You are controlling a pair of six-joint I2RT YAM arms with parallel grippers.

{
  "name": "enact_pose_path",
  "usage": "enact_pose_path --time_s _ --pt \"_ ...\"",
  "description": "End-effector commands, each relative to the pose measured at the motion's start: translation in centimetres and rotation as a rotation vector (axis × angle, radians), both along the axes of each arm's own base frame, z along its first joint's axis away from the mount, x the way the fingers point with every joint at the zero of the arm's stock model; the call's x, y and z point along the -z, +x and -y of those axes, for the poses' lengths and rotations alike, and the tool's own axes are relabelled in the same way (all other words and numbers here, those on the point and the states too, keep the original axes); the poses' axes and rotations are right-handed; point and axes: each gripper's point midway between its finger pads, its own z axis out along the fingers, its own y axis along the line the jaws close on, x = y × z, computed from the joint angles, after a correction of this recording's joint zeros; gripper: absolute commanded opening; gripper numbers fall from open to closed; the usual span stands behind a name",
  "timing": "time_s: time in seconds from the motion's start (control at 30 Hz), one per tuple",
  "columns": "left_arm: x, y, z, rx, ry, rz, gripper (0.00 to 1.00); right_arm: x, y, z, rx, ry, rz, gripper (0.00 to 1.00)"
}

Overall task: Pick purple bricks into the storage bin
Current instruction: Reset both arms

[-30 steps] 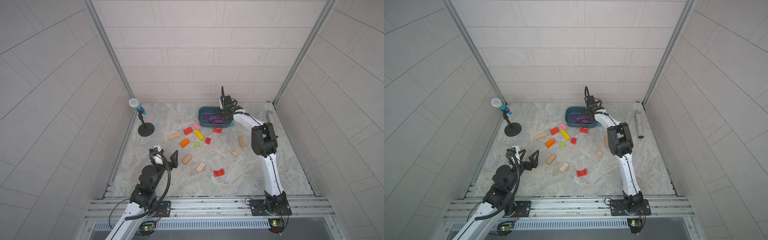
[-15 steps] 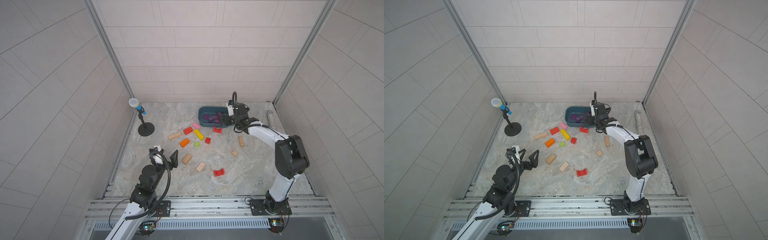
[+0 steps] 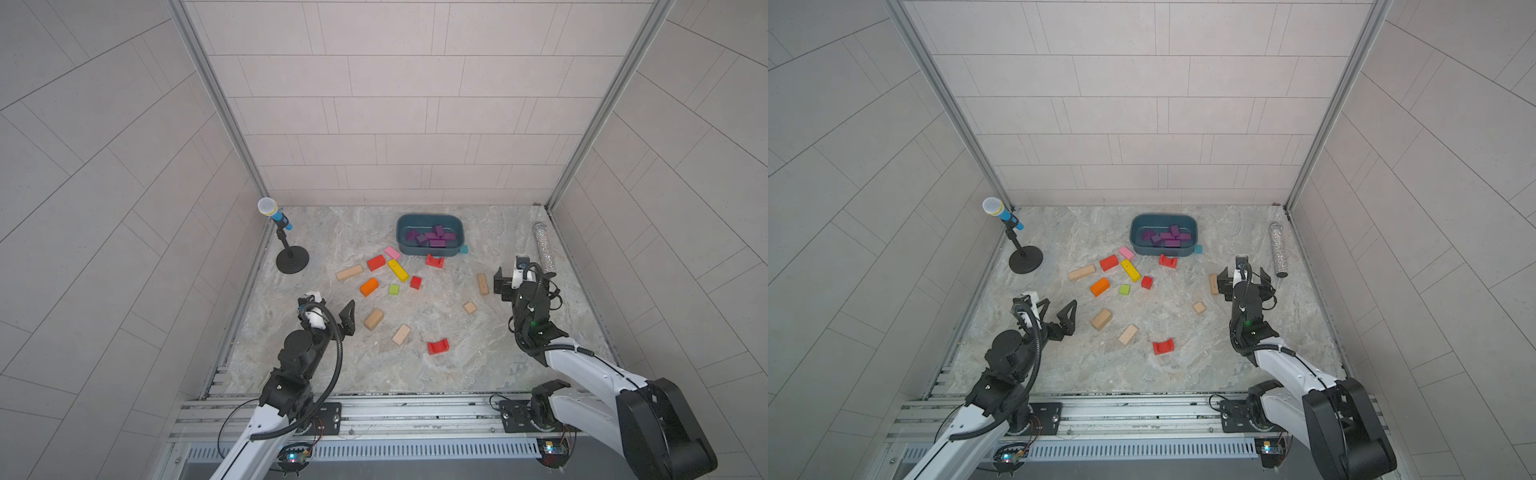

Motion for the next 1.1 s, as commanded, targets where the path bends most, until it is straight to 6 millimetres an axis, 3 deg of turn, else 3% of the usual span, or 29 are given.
enact_pose_path --time_s 0.0,0.1,0.27,0.37,0.47,0.53,0.63,0.7,0.77,0.87,1.07 --pt "-3.0 1.4 -2.2 -0.142 0.061 0.054 1.0 0.4 -0.3 2.3 0.128 -0.04 0.023 1.0" --pt "-3.9 2.6 -4.7 -0.306 0.145 0.068 1.0 2.2 0.5 2.2 0.116 -0.046 0.009 1.0" --pt "-4.8 4.3 -8.6 -0.567 0.335 0.08 1.0 2.7 2.5 1.1 0.02 0.028 -0.004 1.0" --pt "-3.3 5.9 -9.5 -0.615 0.432 0.048 1.0 3.6 3.0 2.0 0.04 0.068 0.034 1.0" --pt "-0.5 7.3 -10.7 -0.624 0.455 -0.007 1.0 4.9 3.2 2.8 0.067 0.086 0.092 1.0" --pt "1.2 8.0 -11.5 -0.641 0.437 -0.034 1.0 5.6 2.9 2.7 0.066 0.092 0.037 1.0" --pt "1.9 9.8 -11.5 -0.629 0.433 -0.019 1.0 6.0 4.3 2.2 0.033 0.095 -0.032 1.0" --pt "4.6 11.3 -12.0 -0.622 0.427 -0.103 1.0 6.3 5.3 1.0 -0.042 0.076 -0.057 1.0" --pt "4.4 12.3 -11.8 -0.618 0.457 -0.095 1.0 6.5 5.6 0.0 -0.099 0.081 -0.1 1.0" --pt "5.5 13.1 -12.5 -0.589 0.432 -0.242 1.0 6.3 5.6 0.5 -0.07 0.08 -0.064 1.0" --pt "6.0 13.8 -11.8 -0.506 0.399 -0.227 1.0 6.3 5.4 1.3 -0.024 0.088 -0.07 1.0"
